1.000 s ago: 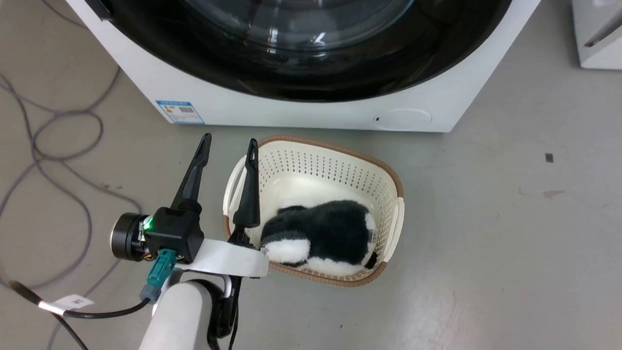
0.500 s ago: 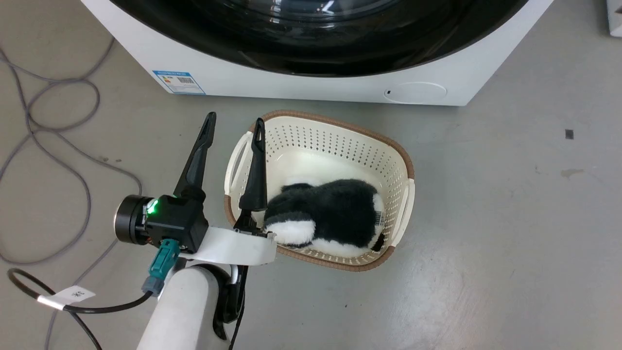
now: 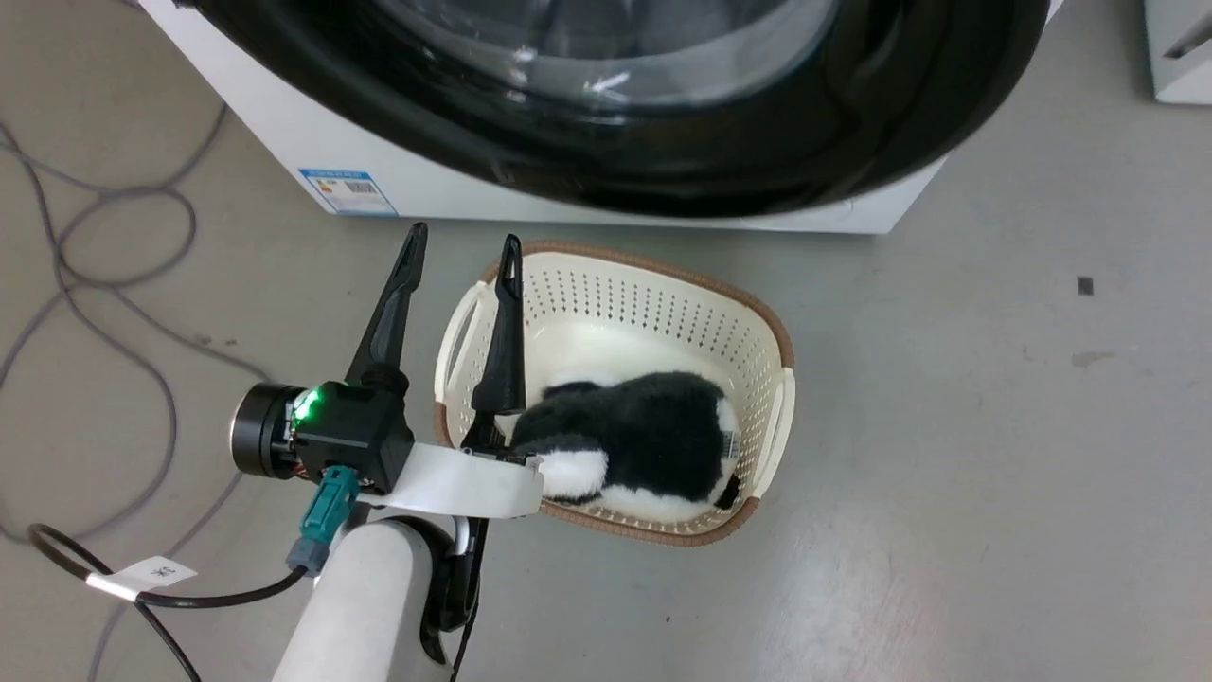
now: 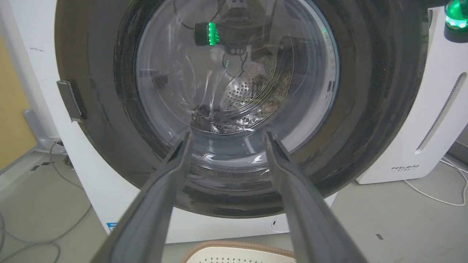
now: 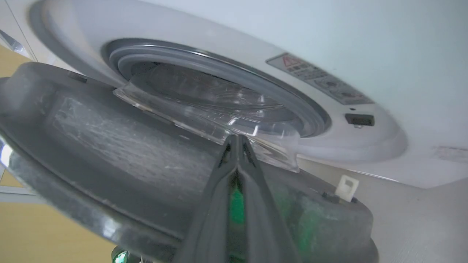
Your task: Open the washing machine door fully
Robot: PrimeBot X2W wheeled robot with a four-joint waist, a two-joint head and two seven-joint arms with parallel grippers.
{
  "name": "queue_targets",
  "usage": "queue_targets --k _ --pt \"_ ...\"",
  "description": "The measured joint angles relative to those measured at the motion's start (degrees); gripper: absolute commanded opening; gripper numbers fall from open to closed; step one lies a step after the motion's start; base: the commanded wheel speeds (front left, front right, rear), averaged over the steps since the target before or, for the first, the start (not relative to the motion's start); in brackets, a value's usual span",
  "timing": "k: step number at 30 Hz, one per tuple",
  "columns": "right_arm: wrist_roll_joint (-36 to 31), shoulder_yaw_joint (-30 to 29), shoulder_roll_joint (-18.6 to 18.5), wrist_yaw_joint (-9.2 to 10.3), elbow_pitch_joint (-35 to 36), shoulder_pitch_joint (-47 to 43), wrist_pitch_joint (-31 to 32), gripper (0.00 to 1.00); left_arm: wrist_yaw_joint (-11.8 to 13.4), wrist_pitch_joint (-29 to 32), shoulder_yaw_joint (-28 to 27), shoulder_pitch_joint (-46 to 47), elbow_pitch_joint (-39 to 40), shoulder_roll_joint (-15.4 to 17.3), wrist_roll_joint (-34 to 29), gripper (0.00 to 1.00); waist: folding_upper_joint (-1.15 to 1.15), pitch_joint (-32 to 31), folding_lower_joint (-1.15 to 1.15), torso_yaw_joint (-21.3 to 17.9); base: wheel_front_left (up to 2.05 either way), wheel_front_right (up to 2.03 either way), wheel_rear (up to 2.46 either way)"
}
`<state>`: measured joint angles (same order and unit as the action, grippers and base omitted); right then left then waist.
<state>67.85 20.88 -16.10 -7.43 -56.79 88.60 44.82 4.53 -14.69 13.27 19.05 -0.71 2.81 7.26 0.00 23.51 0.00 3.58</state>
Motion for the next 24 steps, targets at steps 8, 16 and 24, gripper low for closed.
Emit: queue_targets --k 8,16,24 --pt "1.8 0.6 -0.1 0.0 3.9 -6.7 2.6 0.0 -0.2 0.0 0.0 -0.8 -1.8 0.0 0.0 1.0 0.0 -3.6 0.0 -0.1 0.0 0.0 0.0" --pt "3.5 1.9 0.1 0.0 9.3 -16.2 5.4 0.0 -0.7 0.0 -0.5 -5.1 -4.2 0.2 -0.3 1.0 0.0 -9.2 -0.01 -0.1 0.0 0.0 0.0" --pt "4.9 3.1 0.9 0.0 15.6 -26.5 7.6 0.0 -1.7 0.0 -0.9 -10.0 -6.7 1.3 -0.5 1.0 0.0 -15.6 -0.01 -0.2 0.0 0.0 0.0"
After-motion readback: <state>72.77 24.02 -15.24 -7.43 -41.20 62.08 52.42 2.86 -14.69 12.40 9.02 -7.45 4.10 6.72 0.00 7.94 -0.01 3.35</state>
